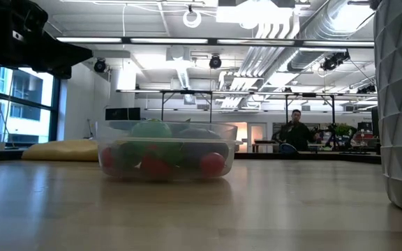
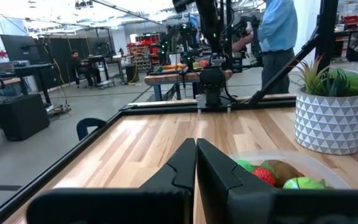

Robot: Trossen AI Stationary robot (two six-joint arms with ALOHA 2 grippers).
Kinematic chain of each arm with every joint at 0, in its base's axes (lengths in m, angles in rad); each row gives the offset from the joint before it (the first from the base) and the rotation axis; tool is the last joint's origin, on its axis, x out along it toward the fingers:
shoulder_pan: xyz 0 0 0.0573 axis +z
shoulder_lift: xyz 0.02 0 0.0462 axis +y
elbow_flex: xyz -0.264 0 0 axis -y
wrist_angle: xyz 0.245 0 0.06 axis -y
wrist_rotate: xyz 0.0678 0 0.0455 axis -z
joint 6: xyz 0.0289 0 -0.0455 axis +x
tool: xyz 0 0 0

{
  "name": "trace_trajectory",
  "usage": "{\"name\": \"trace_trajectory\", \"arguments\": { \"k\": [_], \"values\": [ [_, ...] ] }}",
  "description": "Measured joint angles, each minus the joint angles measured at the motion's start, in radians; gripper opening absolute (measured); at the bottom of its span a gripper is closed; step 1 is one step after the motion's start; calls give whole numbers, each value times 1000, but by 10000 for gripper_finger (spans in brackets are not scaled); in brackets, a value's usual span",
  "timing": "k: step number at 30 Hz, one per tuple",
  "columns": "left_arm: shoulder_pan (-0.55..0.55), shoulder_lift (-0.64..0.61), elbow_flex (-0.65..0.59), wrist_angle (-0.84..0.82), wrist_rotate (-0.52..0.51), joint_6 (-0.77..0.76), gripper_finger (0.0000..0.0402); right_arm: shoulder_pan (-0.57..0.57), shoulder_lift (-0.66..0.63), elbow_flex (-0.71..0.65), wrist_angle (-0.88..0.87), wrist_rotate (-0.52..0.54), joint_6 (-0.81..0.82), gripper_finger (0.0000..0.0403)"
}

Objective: Pick and placing Produce into tupperware
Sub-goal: Return to Home Position

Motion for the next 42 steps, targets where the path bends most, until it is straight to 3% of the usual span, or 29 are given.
{"name": "trace_trajectory", "arguments": {
  "k": [10,21,26,36,42],
  "values": [
    [0,0,0,1,0,0,5,0,0,-314,241,-19,183,0],
    [0,0,0,2,0,0,5,0,-2,-475,329,-19,275,0],
    [0,0,0,1,0,0,5,0,-2,-475,234,-40,249,0],
    [0,0,0,1,0,1,5,0,-2,-475,-119,-57,12,0],
    [0,0,0,2,0,0,5,0,15,-471,-149,-22,-110,0]
  ]
}}
